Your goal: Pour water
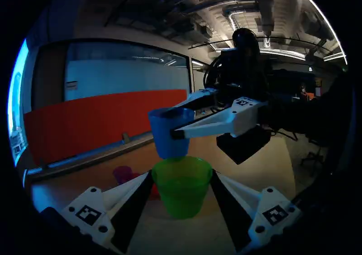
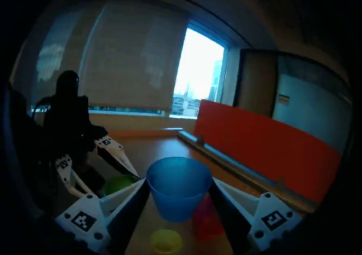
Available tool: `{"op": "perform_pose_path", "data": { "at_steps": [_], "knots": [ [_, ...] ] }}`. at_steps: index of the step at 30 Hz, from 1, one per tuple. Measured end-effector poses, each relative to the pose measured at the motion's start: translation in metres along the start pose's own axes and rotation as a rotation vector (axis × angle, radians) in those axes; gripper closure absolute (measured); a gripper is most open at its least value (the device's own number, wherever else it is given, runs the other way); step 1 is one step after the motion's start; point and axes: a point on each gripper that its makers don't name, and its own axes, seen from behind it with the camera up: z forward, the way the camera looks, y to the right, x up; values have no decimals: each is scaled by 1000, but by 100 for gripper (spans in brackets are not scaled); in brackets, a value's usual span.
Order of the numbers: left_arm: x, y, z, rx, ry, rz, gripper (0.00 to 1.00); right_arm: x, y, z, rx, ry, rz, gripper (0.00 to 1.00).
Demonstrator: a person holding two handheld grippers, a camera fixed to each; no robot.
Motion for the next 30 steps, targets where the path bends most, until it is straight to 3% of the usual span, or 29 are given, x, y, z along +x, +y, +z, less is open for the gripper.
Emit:
{"op": "perform_pose_path", "data": {
  "at_steps": [5, 18, 30],
  "knots": [
    [0, -2, -1, 6, -3, -1, 12, -2, 3, 0, -1, -4, 63, 9],
    [-9, -12, -4, 22, -37, -9, 12, -34, 8, -12, -9, -98, 71, 9],
    [-37, -24, 1, 24, -119, -11, 12, -76, 14, -33, 7, -200, 79, 9]
  ]
}}
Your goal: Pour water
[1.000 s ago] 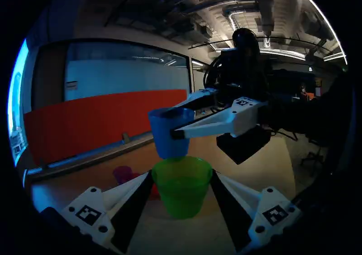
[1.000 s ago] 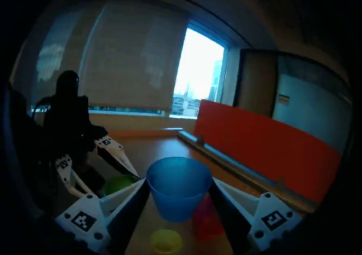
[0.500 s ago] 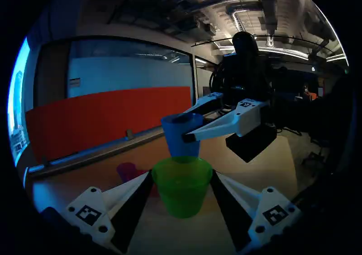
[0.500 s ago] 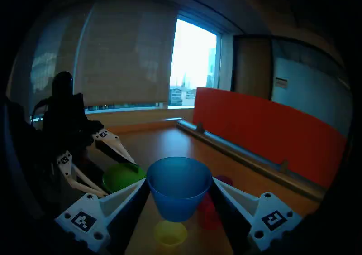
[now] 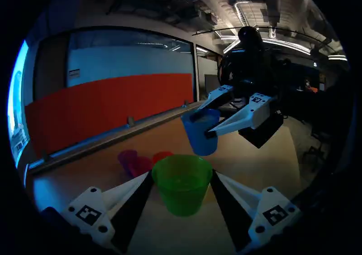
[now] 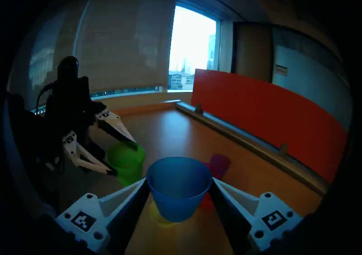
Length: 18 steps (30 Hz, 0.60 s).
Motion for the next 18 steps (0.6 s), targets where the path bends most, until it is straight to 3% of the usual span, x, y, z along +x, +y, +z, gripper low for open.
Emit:
{"op": "perform_pose_path", "data": {
  "at_steps": [18],
  "knots": [
    [-49, -5, 20, -3, -138, -2, 12, -72, 10, -16, 24, -132, 13, 9]
  ]
}}
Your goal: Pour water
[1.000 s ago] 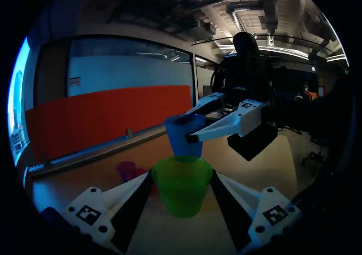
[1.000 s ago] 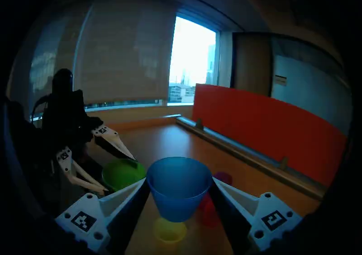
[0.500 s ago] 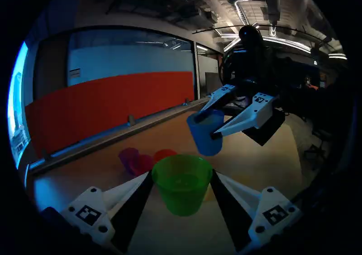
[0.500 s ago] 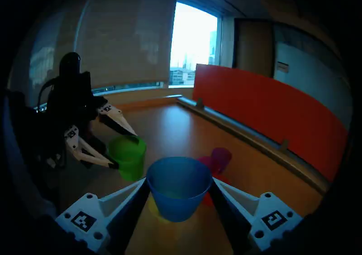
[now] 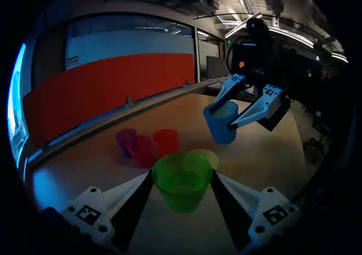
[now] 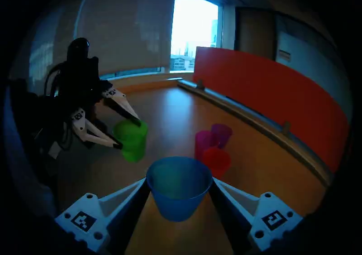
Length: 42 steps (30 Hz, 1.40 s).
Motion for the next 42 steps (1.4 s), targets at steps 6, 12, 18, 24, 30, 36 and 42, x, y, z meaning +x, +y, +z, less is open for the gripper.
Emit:
{"op": "perform_pose_path", "data": {
  "at_steps": [6, 12, 18, 24, 30, 36, 42],
  "knots": [
    [-15, 5, 6, -9, -45, 15, 12, -24, 1, 2, 17, -44, 5, 9],
    [-31, 9, 11, -18, -91, 26, 12, -41, 1, 5, 31, -84, -7, 9],
    [-40, 11, 16, -26, -118, 38, 12, -55, 2, 8, 46, -119, -17, 9],
    [-46, 11, 19, -31, -138, 37, 12, -67, 1, 9, 58, -152, -29, 9],
    [-55, 10, 20, -36, -164, 41, 12, -75, 2, 10, 64, -171, -34, 8],
    [-60, 11, 21, -42, -180, 49, 12, -78, 1, 12, 74, -184, -41, 9],
    [-63, 10, 22, -42, -187, 42, 12, -83, 1, 13, 74, -196, -49, 8]
  ]
}}
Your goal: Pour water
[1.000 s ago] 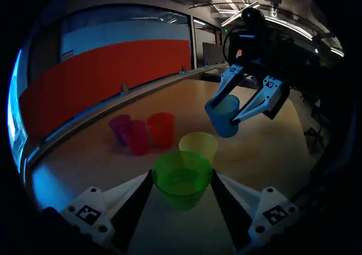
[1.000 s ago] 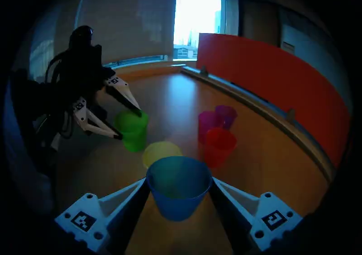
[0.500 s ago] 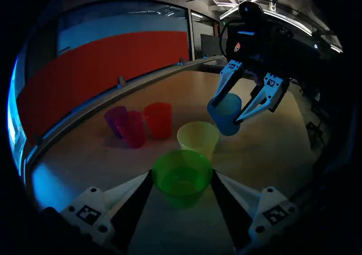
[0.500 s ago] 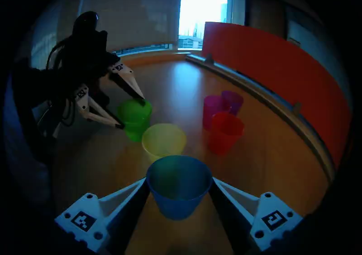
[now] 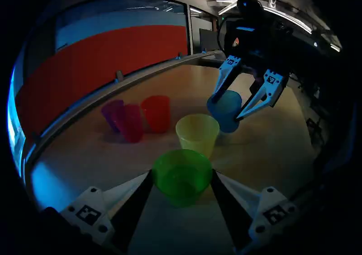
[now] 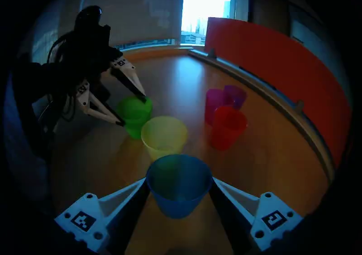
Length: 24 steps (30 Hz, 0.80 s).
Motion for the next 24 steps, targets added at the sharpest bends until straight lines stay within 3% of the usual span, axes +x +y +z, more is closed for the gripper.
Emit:
{"op": "perform_pose_path", "data": {
  "at_steps": [24],
  "knots": [
    [-1, -2, 0, -8, -1, -25, 12, -17, -5, 1, 4, -8, 17, 8]
  ]
}}
